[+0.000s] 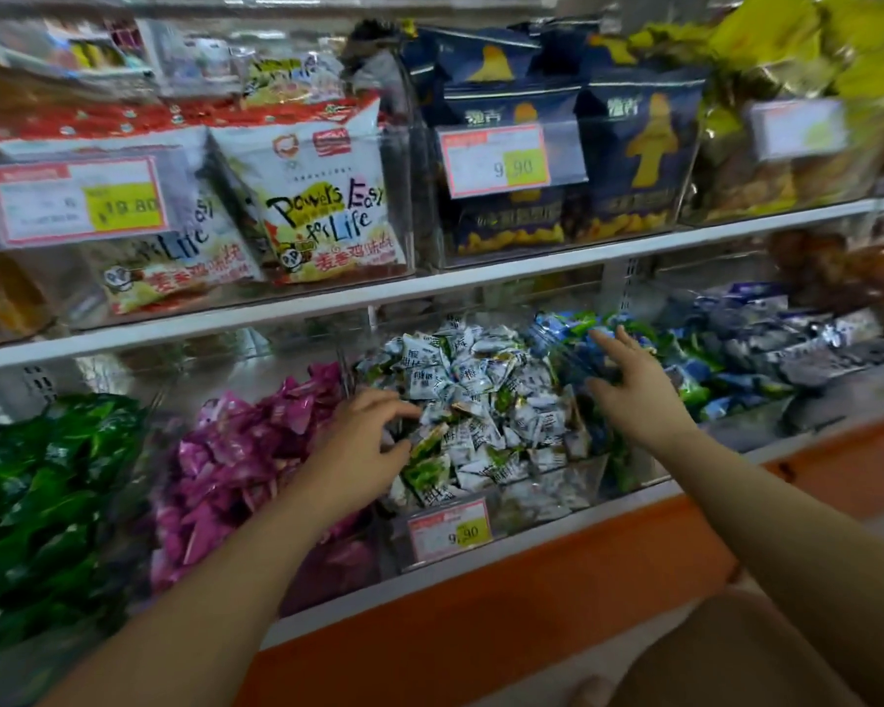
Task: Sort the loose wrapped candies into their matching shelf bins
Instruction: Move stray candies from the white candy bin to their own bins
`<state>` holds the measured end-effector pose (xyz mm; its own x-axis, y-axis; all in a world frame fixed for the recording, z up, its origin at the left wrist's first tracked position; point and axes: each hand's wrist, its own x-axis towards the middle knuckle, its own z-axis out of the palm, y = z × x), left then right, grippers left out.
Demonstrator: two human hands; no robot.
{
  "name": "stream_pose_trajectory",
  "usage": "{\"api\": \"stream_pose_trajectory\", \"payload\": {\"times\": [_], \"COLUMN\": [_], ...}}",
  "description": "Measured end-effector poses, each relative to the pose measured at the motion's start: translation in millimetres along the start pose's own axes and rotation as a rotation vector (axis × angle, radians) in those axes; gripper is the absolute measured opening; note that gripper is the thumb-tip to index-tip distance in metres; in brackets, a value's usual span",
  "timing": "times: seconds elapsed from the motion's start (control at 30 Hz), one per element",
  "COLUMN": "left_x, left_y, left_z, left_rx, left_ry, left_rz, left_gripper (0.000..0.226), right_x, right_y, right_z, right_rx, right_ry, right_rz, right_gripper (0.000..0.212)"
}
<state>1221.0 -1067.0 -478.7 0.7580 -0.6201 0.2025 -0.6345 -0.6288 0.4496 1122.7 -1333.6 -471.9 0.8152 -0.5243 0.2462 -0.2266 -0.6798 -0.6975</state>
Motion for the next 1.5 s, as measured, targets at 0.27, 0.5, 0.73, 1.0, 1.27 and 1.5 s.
{"api": "stream_pose_trajectory", "payload": {"times": [0.27, 0.5, 0.73, 1.0, 1.27, 1.5], "left_x": [-28, -91, -138, -119, -113, -134], "left_y": [-19, -83, -153, -196, -219, -219], "left_z": [-32, -91, -135, -116, -130, -142], "left_rx": [-0.100, -0.042, 0.068, 0.476, 0.546, 0.421], "left_ry": [0.079, 0.166, 0.098, -0.261, -0.182, -0.101], "left_rz": [0.030, -0.109, -0.233, -0.177, -0.035, 0.003], "left_gripper": [0.030, 0.027, 0.032, 0.041, 0.030, 0.023], "right_x": [-30, -63, -84, -80, -75, -77], "right_y": [-67, -161, -233, -250, -245, -245], "right_z": [26, 96, 173, 223, 225, 225], "right_rx": [0.034, 0.075, 0.007, -0.039, 0.004, -0.017], "right_ry": [-0.018, -0.350, -0.624, -0.798, -0.838, -0.844], "right_rz": [-0.242, -0.440, -0.678, -0.818, -0.781, -0.781], "right_gripper": [0.042, 0.036, 0.036, 0.028, 0.021, 0.020]}}
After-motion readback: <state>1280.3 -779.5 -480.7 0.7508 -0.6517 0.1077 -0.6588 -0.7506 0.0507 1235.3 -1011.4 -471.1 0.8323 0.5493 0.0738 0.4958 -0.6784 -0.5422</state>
